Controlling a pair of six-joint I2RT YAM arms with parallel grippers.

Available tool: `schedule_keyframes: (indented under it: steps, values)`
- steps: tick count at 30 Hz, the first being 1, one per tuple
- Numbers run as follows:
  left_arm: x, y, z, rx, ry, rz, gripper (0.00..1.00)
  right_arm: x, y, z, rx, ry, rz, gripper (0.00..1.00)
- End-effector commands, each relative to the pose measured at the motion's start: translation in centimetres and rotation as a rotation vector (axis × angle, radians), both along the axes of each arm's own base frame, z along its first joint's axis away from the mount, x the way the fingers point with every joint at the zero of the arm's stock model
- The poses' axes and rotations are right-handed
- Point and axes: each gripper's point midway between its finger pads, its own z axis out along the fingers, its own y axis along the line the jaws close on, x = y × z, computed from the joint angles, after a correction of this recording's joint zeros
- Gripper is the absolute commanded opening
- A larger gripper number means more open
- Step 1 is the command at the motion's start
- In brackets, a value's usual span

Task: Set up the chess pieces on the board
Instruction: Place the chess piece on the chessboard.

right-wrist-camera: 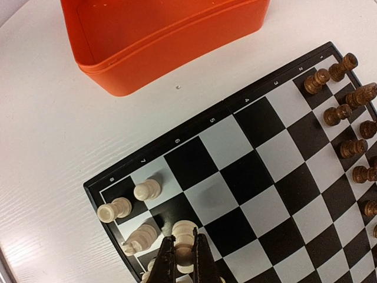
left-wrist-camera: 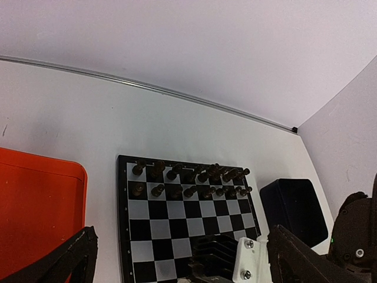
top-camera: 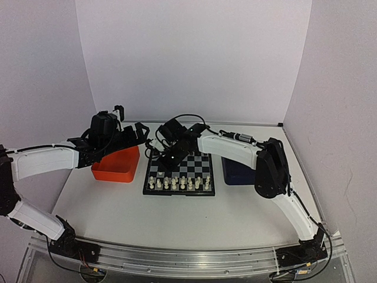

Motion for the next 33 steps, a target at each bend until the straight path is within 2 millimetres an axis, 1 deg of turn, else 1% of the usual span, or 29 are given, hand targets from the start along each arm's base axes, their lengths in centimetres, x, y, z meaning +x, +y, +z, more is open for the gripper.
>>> schedule_keyframes:
  steps: [1,6,17,22,33]
  values:
    - [-0.1,0.4,2.1,-0.001,-0.053,0.003,1.00,0.1,0.8,-0.8,-0.001,-0.007,0.015,0.00]
    - [0.0,0.2,2.1,-0.002,-0.053,-0.003,1.00,0.2,0.8,-1.5,-0.011,-0.005,0.012,0.00]
    - [-0.2,0.3,2.1,-0.002,-0.055,-0.008,1.00,-0.8,0.9,-1.7,-0.008,0.028,0.027,0.00]
    - [-0.3,0.3,2.1,-0.009,-0.052,-0.010,1.00,-0.7,0.9,-2.1,-0.016,0.026,0.026,0.00]
    - [-0.2,0.1,1.9,-0.007,-0.047,-0.015,1.00,-1.1,1.0,-2.9,-0.019,0.047,0.034,0.01]
